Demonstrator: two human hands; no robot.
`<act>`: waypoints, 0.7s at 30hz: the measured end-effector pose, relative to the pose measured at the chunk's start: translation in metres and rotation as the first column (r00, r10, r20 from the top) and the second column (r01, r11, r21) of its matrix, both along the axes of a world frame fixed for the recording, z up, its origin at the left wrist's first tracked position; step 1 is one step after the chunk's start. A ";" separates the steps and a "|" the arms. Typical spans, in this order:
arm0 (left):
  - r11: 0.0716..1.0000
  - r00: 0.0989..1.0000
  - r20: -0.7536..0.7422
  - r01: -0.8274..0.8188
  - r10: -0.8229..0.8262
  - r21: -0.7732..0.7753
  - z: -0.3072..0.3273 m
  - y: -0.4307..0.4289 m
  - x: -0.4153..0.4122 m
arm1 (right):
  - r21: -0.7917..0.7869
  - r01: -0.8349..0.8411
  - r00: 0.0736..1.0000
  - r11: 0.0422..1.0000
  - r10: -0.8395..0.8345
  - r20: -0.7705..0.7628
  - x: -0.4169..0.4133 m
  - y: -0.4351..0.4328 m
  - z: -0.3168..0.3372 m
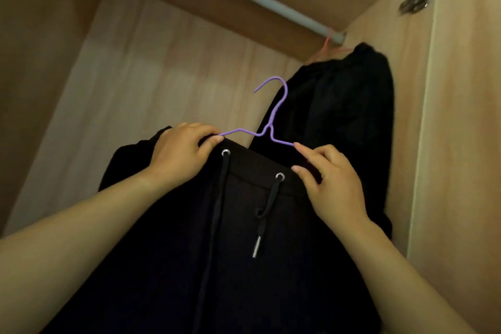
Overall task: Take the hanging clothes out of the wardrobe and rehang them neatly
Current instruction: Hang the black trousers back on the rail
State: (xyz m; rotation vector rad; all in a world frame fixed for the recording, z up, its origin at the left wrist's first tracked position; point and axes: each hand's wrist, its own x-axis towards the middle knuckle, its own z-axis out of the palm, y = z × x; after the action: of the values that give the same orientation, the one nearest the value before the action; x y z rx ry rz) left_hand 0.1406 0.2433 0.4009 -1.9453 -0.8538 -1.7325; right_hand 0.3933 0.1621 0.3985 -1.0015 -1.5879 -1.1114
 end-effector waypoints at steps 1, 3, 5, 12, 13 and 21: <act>1.000 1.000 0.017 0.019 -0.019 0.000 0.013 0.012 0.004 | 0.033 0.042 0.999 0.999 -0.042 0.000 0.006 0.004 0.012; 0.997 0.996 0.049 0.074 -0.073 -0.012 0.034 0.036 0.007 | 0.100 0.142 0.990 0.985 -0.141 -0.026 0.020 0.008 0.032; 0.987 0.985 0.067 0.159 -0.159 0.006 0.051 0.060 0.009 | 0.132 0.230 0.972 0.964 -0.223 -0.069 0.033 0.005 0.047; 0.953 0.953 0.046 0.296 -0.298 0.059 0.092 0.119 0.039 | -0.104 0.290 0.954 0.951 -0.296 -0.049 0.049 0.008 0.093; 0.949 0.949 0.043 0.311 -0.313 0.056 0.095 0.126 0.044 | -0.114 0.302 0.952 0.947 -0.306 -0.020 0.046 0.011 0.097; 0.906 0.906 0.035 0.421 -0.423 0.038 0.096 0.177 0.066 | -0.141 0.372 0.928 0.917 -0.365 0.071 0.030 0.040 0.118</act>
State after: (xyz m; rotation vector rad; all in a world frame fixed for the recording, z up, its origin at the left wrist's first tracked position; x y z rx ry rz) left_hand 0.2065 0.4199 0.4972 -2.2002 -0.4310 -2.0140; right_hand 0.4232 0.2020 0.5161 -1.4327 -1.5749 -1.2837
